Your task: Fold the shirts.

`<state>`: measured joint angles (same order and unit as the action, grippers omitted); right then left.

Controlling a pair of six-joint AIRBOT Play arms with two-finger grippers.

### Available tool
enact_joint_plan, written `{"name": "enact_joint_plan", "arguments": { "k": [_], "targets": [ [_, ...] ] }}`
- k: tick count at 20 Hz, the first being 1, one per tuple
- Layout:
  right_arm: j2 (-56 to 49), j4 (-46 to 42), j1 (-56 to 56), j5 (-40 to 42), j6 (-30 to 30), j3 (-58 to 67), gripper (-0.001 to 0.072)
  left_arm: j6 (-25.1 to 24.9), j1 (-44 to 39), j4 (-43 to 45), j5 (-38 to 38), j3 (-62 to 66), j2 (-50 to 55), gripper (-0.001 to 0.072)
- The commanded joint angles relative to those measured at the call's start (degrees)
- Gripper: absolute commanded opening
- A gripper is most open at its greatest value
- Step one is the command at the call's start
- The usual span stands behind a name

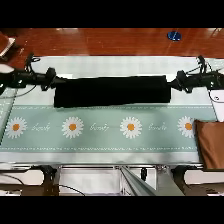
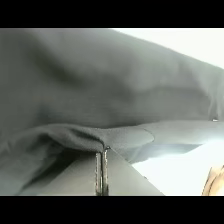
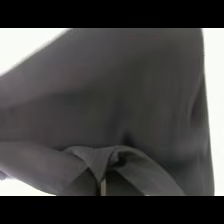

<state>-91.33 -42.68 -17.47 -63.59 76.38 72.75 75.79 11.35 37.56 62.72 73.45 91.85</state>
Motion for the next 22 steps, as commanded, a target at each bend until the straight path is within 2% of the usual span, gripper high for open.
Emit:
{"name": "enact_joint_plan", "arguments": {
  "k": [1,3,4,5,6,8,10,12,14,16,20,22],
  "targets": [
    [-9.0,1.2,0.8,0.2,2.8,10.5,0.0018,5.3,-2.1,-0.3,-0.3,14.3,12.2,0.0016],
    [-11.9,3.0,0.8,0.5,2.8,12.9,0.0019,5.5,-2.3,-0.3,0.9,17.7,16.4,0.0016],
    [-12.9,4.1,0.8,1.7,2.4,13.2,0.0057,5.5,-2.4,-0.3,1.0,18.3,18.0,0.0028],
    [-13.5,4.6,0.8,3.1,2.2,13.2,0.0288,5.5,-2.4,-0.3,1.2,18.3,18.8,0.0179],
    [-13.8,4.7,0.8,3.9,0.8,13.2,0.0411,5.4,-2.4,-0.3,2.1,18.3,19.2,0.0513],
    [-13.5,4.4,-0.2,4.3,-0.3,13.3,0.0411,4.3,-0.9,0.0,4.9,19.4,19.0,0.0509],
    [-11.9,3.7,-3.5,3.4,-0.3,13.4,0.0411,4.3,2.9,2.6,10.8,21.8,18.1,0.0508],
    [-10.5,0.3,-7.5,0.0,0.4,13.4,0.0411,4.4,7.3,8.3,15.7,22.2,15.1,0.0508],
    [-10.4,-5.2,-9.6,-4.1,2.5,12.9,0.0411,3.8,9.9,13.0,15.8,19.6,10.4,0.0508],
    [-10.6,-9.0,-9.2,-3.7,4.0,11.1,0.0411,1.7,9.9,12.3,8.7,12.0,3.3,0.0508],
    [-15.1,-6.7,-5.7,-4.0,3.9,10.3,0.0411,-3.0,3.6,9.6,-11.6,-7.6,-12.7,0.0508],
    [-17.2,-3.8,-3.1,-3.7,2.9,10.3,0.0411,-3.2,-0.5,9.6,-14.7,-12.3,-16.4,0.0508]
  ]
}}
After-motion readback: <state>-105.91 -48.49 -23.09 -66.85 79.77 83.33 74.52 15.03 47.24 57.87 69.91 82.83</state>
